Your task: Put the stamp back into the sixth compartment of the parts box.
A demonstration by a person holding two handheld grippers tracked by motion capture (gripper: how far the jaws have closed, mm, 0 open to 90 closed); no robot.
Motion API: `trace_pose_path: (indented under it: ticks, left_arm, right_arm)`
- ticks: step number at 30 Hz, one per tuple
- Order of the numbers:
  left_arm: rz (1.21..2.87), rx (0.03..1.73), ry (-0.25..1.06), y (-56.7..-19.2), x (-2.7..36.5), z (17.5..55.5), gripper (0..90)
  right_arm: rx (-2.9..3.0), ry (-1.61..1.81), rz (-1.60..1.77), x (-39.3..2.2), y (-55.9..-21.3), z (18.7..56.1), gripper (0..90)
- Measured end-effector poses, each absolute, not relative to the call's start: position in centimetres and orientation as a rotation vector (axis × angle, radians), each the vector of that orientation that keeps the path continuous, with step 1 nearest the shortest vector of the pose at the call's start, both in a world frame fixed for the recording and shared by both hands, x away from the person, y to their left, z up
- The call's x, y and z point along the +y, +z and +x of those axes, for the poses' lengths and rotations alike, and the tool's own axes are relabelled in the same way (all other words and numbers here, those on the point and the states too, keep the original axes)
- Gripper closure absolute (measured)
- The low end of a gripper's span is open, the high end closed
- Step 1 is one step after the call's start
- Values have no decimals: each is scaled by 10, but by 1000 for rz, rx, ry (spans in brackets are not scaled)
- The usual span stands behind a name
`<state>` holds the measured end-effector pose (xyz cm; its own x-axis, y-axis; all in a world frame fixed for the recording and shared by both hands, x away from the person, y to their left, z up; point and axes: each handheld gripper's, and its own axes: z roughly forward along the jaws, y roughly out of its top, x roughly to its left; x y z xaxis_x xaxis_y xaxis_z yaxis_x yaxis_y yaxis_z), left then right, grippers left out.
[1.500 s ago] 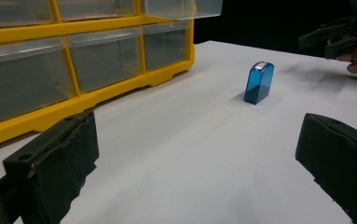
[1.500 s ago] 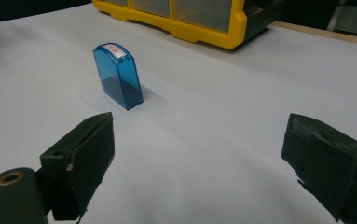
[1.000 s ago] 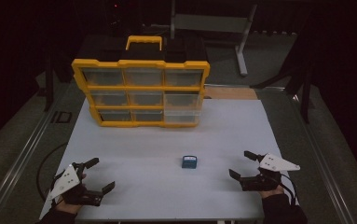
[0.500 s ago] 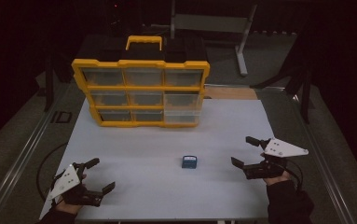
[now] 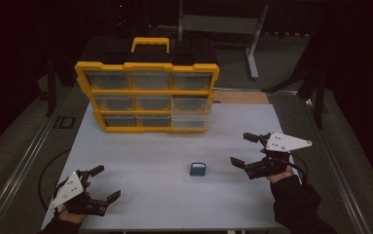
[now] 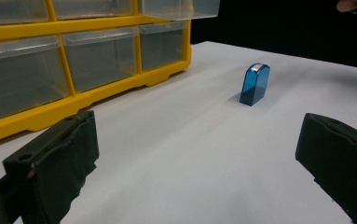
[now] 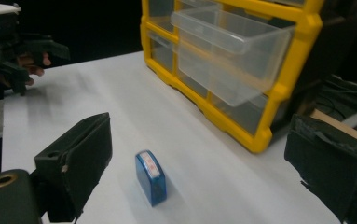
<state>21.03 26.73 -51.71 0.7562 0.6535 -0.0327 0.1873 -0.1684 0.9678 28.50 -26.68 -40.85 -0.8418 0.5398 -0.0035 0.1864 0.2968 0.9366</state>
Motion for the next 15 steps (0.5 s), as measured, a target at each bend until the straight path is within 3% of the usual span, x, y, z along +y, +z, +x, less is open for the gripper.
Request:
trace_pose_path:
  ticks: [15]
  left_arm:
    - [1714,668,478,-517,268,210,4]
  right_arm:
    - [2333,1619,502,-234,-413,301,78]
